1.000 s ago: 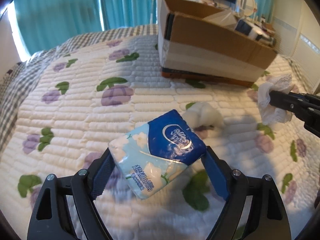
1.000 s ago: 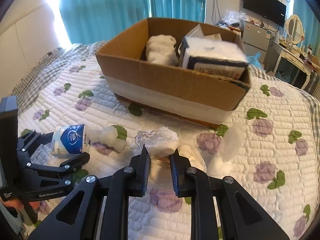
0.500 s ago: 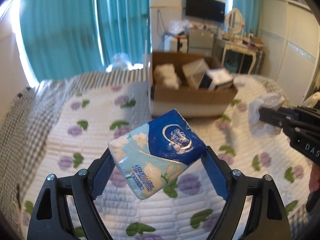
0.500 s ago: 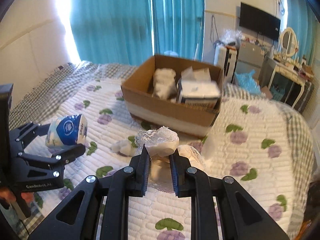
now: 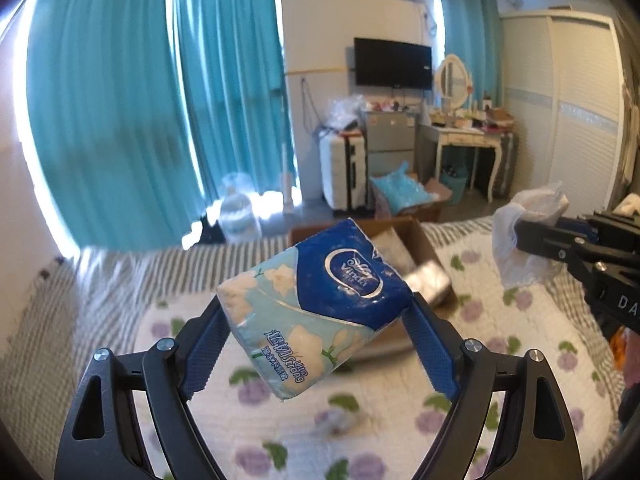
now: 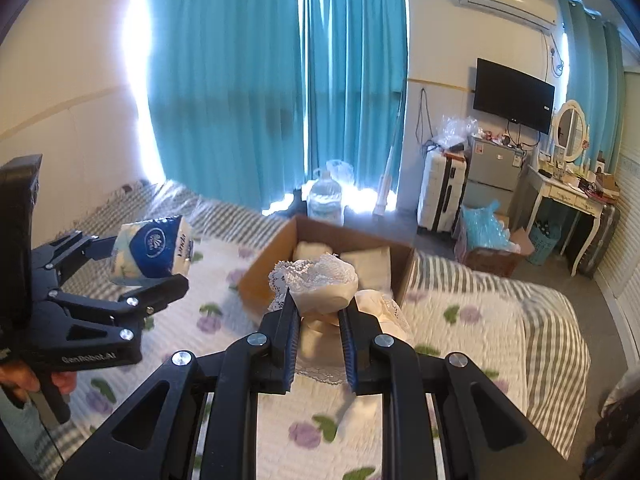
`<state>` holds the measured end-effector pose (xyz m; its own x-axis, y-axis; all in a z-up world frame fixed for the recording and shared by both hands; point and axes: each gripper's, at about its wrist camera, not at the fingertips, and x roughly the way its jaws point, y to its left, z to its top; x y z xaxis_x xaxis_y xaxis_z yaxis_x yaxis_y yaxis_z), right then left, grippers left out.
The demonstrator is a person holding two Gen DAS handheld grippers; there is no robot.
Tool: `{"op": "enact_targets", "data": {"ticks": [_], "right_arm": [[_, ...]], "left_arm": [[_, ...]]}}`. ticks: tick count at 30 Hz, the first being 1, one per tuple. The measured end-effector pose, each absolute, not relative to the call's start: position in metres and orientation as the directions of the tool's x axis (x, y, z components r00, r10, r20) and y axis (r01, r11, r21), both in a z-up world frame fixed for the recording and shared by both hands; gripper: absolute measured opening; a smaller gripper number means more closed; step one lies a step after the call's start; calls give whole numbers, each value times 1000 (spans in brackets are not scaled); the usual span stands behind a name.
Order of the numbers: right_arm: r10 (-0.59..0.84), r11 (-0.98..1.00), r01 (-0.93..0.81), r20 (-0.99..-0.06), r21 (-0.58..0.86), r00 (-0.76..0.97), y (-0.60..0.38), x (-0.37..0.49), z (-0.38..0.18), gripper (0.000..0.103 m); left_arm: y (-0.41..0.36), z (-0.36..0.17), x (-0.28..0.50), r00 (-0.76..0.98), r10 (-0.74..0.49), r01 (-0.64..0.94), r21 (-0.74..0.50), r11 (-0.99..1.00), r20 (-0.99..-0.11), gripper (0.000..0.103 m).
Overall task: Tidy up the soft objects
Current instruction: 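Carry tissue pack and lace cloth into the cardboard box and open both tools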
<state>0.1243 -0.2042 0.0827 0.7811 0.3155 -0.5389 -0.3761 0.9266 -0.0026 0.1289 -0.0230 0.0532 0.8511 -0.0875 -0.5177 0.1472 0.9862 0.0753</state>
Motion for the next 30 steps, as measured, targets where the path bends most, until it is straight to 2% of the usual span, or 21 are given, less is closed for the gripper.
{"op": "enact_targets", "data": {"ticks": [4, 9, 15, 19, 26, 27, 28, 29, 30], "right_arm": [[307, 927, -374, -535, -17, 787, -203, 161, 93, 18], [297, 933, -361, -556, -6, 776, -202, 222, 89, 18], [281, 935, -354, -608, 0, 742, -199, 286, 53, 18], [276, 936, -352, -640, 9, 718, -195, 318, 20, 18], [285, 940, -339, -656, 47, 699, -199, 351, -4, 18], [287, 940, -337, -650, 50, 704, -199, 353, -4, 19], [287, 941, -335, -648, 51, 706, -198, 353, -4, 26], [282, 943, -329, -648, 50, 708, -197, 354, -3, 39], [275, 946, -321, -649, 50, 709, -197, 354, -3, 47]], "left_arm": [[-33, 51, 167, 860, -94, 168, 103, 980, -501, 85], [-43, 24, 223, 834, -111, 184, 83, 979, -540, 85], [-52, -10, 268, 807, -112, 190, 76, 979, -579, 85], [-58, -27, 281, 795, -121, 208, 79, 975, -594, 85], [-59, -40, 291, 785, -144, 223, 58, 973, -602, 87], [-60, -39, 290, 789, -145, 223, 59, 973, -597, 87], [-60, -38, 289, 791, -151, 226, 55, 973, -592, 88], [-59, -36, 288, 793, -150, 223, 53, 973, -590, 91], [-58, -33, 287, 796, -145, 217, 54, 975, -588, 93]]}}
